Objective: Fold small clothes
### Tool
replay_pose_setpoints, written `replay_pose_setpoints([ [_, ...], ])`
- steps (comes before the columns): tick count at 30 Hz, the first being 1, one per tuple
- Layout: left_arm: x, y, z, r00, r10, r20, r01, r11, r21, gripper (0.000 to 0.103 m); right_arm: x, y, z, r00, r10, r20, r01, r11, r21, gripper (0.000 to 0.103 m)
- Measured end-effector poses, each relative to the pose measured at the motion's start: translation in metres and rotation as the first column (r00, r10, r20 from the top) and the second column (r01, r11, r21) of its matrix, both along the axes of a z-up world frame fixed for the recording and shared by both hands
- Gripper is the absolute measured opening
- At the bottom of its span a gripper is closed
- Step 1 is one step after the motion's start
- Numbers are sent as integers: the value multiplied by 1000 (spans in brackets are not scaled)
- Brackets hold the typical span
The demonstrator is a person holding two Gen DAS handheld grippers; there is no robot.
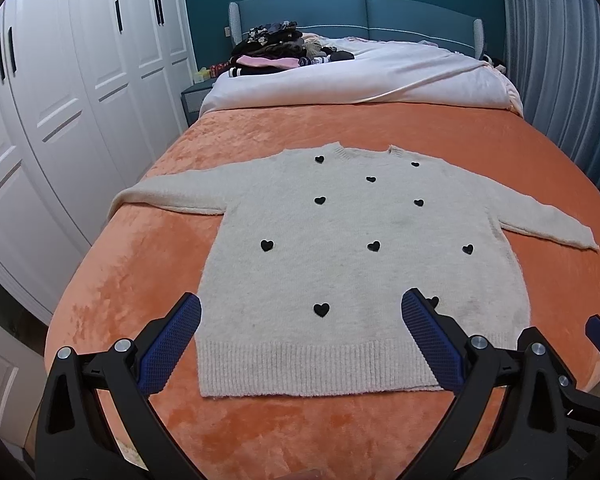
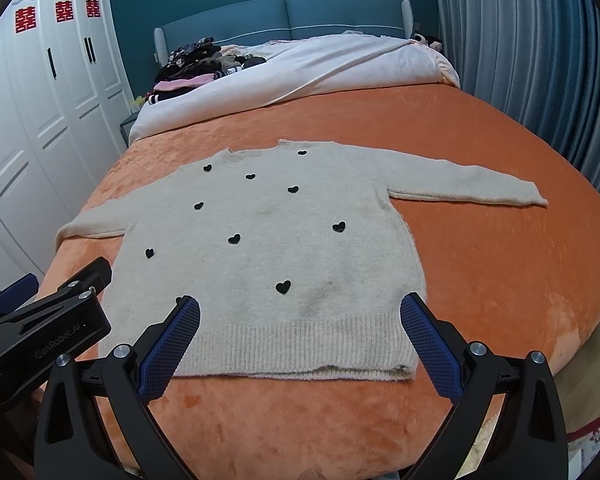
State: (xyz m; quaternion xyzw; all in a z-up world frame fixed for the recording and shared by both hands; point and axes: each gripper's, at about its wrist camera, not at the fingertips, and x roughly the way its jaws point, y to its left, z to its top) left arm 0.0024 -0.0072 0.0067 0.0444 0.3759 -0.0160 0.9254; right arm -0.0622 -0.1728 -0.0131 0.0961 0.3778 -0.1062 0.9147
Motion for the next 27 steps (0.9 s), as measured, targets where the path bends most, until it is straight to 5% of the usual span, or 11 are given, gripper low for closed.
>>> replay_pose_setpoints([
  [27, 5, -3, -6, 1000, 9, -11, -9, 1000, 5, 98, 7, -2, -8, 1000, -10, -22, 10, 1000, 19, 98],
])
